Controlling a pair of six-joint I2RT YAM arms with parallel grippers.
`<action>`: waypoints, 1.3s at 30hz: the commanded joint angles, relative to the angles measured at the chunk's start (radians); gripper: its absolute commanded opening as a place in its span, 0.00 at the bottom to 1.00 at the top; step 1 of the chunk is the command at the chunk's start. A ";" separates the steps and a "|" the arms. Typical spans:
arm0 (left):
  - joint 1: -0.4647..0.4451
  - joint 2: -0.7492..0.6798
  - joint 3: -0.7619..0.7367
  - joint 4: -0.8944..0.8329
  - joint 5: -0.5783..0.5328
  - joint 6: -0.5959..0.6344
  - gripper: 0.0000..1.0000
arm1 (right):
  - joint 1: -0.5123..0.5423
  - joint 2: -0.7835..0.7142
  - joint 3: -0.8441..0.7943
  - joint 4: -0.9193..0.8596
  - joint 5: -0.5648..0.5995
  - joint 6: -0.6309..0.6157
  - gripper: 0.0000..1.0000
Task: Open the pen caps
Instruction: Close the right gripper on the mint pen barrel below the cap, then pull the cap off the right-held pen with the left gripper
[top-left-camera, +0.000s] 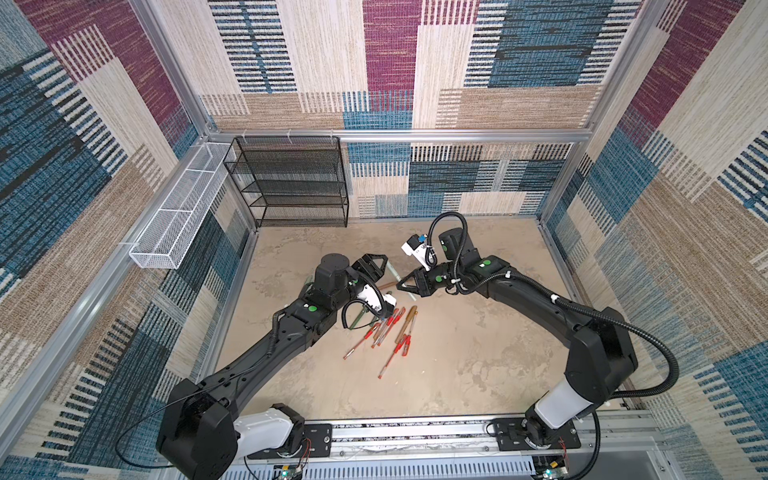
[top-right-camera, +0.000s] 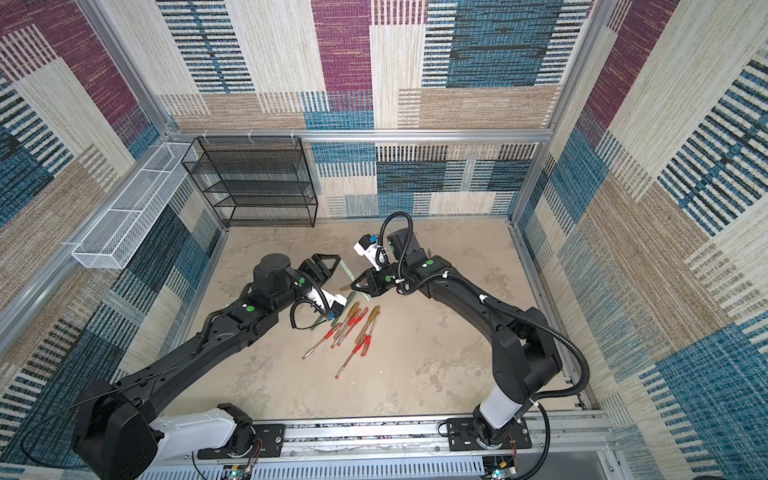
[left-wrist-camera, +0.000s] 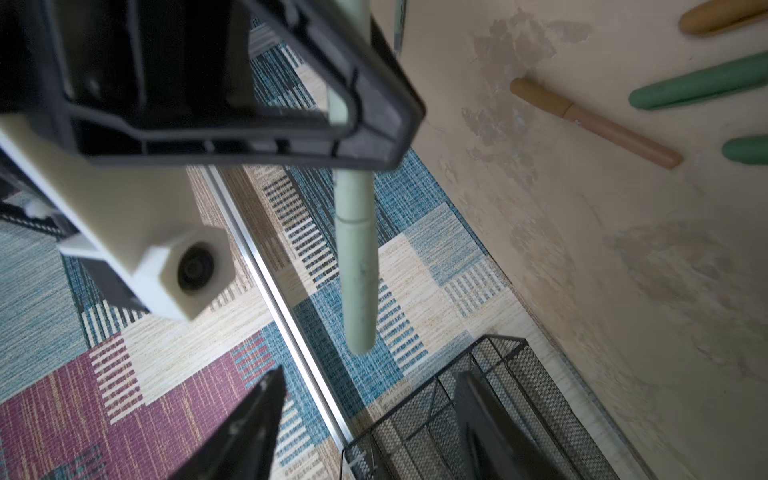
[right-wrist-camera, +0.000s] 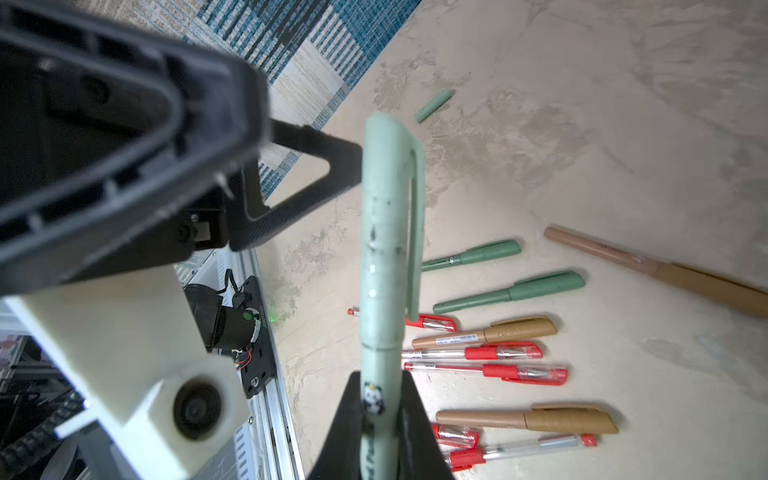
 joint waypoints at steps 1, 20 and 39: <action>0.004 -0.021 0.001 0.032 -0.062 -0.151 0.79 | 0.003 -0.059 -0.070 0.171 0.062 0.081 0.00; 0.035 0.129 0.546 -0.735 0.329 -1.768 0.78 | 0.083 -0.348 -0.484 0.756 0.502 0.340 0.01; 0.157 0.153 0.316 -0.306 0.770 -2.370 0.58 | 0.265 -0.205 -0.427 0.840 0.632 0.397 0.02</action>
